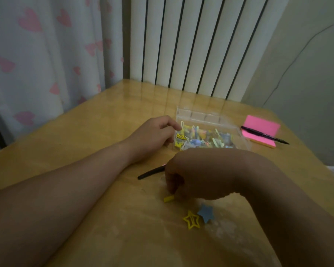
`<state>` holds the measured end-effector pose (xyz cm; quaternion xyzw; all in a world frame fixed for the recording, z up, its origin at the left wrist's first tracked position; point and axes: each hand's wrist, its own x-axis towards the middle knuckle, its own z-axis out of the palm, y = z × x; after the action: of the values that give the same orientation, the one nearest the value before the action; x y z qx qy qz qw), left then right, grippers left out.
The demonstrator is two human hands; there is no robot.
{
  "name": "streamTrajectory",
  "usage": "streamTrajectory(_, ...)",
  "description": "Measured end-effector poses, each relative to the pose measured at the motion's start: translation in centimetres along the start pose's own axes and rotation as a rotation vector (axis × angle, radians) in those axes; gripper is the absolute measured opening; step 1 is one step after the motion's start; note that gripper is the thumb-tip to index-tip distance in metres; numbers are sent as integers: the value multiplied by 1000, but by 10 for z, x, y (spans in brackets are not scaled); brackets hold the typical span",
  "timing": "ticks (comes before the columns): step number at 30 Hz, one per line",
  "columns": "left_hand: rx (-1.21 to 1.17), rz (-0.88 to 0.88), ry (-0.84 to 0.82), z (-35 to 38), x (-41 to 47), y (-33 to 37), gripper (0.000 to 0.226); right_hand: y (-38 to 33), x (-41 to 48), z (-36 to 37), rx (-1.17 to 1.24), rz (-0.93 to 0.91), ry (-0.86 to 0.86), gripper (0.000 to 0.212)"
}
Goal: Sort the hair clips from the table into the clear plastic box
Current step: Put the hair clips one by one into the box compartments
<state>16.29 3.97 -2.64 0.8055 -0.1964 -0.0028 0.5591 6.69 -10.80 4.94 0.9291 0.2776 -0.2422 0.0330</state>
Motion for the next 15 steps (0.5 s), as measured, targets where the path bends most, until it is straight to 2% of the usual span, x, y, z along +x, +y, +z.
streamTrajectory(3, 3, -8, -1, 1, 1, -2, 24, -4, -1, -1, -44, -53, 83, 22)
streamTrajectory(5, -25, -10, -5, 0, 0, -3, 21, -4, -4, -5, 23, -80, 190, 16)
streamTrajectory(8, 0, 50, -32, -2, -1, -3, 12, 14, -7, -17, 250, -73, 506, 10)
streamTrajectory(11, 19, 3, 7, -1, 1, -3, 20, 54, -6, -20, 535, 84, 887, 6)
streamTrajectory(13, 41, -12, 14, 1, 2, -3, 23, 77, 1, -10, 650, 257, 965, 7)
streamTrajectory(15, 37, -12, 13, 2, 1, -2, 23, 86, 15, 1, 687, 363, 949, 13)
